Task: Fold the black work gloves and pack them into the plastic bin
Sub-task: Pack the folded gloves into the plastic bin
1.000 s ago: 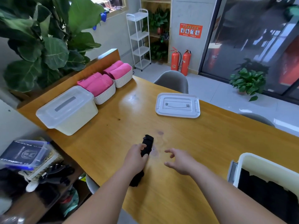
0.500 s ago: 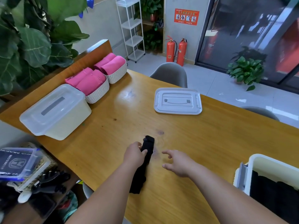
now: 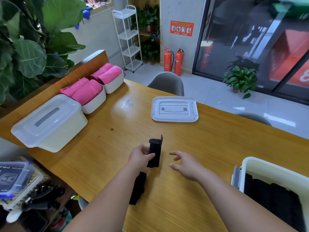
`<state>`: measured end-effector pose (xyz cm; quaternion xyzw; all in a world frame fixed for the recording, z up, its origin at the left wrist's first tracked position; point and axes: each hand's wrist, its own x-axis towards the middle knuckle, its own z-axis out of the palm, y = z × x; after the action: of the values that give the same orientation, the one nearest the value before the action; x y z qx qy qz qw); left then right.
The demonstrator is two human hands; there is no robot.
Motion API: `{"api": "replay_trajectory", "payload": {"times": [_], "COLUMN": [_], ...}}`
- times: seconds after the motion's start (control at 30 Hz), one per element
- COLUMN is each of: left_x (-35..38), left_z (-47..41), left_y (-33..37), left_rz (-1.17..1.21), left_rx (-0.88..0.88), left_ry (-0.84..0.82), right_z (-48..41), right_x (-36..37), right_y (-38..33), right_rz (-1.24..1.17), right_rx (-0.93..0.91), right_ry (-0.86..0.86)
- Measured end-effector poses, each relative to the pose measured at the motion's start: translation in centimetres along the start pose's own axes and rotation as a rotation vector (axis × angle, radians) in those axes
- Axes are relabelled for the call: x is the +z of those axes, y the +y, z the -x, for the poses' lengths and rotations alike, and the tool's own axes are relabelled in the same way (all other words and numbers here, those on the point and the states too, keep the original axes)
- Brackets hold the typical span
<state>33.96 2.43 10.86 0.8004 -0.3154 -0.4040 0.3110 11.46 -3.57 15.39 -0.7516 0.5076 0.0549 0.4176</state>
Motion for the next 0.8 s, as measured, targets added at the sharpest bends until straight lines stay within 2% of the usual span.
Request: {"api": "replay_trajectory", "payload": {"times": [0.13, 0.27, 0.5, 0.8], "left_x": [1.1, 3.2, 7.8, 14.9], "left_z": [2.1, 4.5, 9.2, 14.7], "left_y": [2.5, 4.9, 9.0, 13.5], "left_rz": [0.273, 0.391, 0.399, 0.298], "left_rx": [0.022, 0.088, 0.197, 0.266], "left_ry": [-0.131, -0.280, -0.459, -0.637], "right_z": [1.3, 3.1, 9.0, 17.2], "right_x": [-1.5, -3.4, -6.2, -8.4], "right_y": [0.9, 2.1, 4.9, 11.9], "right_rz": [-0.210, -0.390, -0.520, -0.834], "right_rx": [0.004, -0.032, -0.092, -0.096], "right_ry": [0.128, 0.222, 0.300, 0.420]}}
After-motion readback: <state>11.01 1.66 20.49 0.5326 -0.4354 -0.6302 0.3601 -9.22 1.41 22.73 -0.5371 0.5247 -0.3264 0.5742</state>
